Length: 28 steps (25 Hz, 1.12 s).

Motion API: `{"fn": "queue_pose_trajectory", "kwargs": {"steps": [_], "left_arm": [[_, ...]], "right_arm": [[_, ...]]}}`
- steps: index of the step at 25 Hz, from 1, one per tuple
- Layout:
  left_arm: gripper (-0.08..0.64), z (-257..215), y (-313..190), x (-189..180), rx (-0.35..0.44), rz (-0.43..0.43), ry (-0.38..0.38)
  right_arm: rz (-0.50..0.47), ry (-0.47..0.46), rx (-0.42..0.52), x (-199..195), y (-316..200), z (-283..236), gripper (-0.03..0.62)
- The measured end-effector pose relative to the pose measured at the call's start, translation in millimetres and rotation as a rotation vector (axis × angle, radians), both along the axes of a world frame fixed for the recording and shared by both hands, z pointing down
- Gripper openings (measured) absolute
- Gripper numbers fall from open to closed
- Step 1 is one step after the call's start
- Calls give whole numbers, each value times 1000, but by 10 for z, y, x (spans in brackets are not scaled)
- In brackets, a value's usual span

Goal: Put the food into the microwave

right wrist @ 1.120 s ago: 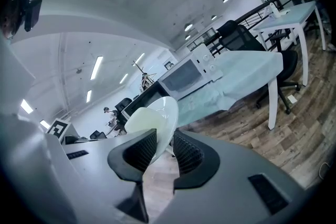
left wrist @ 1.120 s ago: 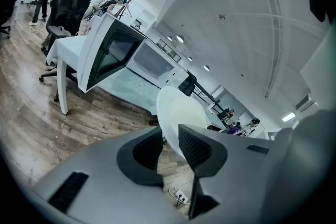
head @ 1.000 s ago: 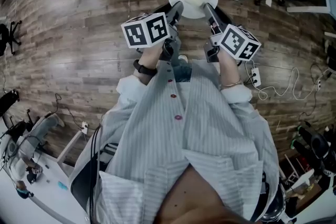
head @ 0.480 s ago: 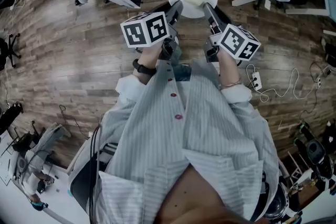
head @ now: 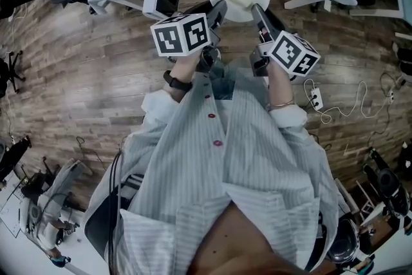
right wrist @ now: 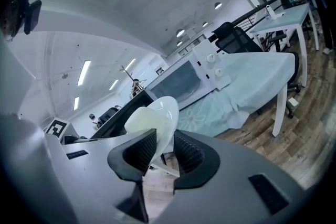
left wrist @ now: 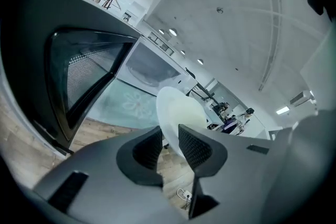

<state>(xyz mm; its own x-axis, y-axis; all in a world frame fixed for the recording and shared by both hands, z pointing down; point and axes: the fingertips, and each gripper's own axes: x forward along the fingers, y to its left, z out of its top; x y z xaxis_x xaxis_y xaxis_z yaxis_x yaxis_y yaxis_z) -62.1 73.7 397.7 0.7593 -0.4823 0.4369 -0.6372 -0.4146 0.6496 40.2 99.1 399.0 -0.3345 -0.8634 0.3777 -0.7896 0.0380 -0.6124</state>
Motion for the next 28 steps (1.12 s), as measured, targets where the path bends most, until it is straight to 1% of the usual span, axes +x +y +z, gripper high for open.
{"fn": "queue_pose_trajectory", "kwargs": {"steps": [8, 12, 18, 28], "left_arm": [[95, 103, 21, 23, -29, 3, 11], [95, 152, -62, 31, -30, -7, 9], [95, 185, -284, 110, -32, -20, 17], [95, 251, -753, 341, -48, -68, 6]], "right_arm": [[11, 10, -29, 31, 16, 94, 117], [3, 9, -39, 48, -63, 149, 117], [-6, 28, -41, 138, -290, 170, 117], [-50, 10, -56, 377, -808, 244, 117]]}}
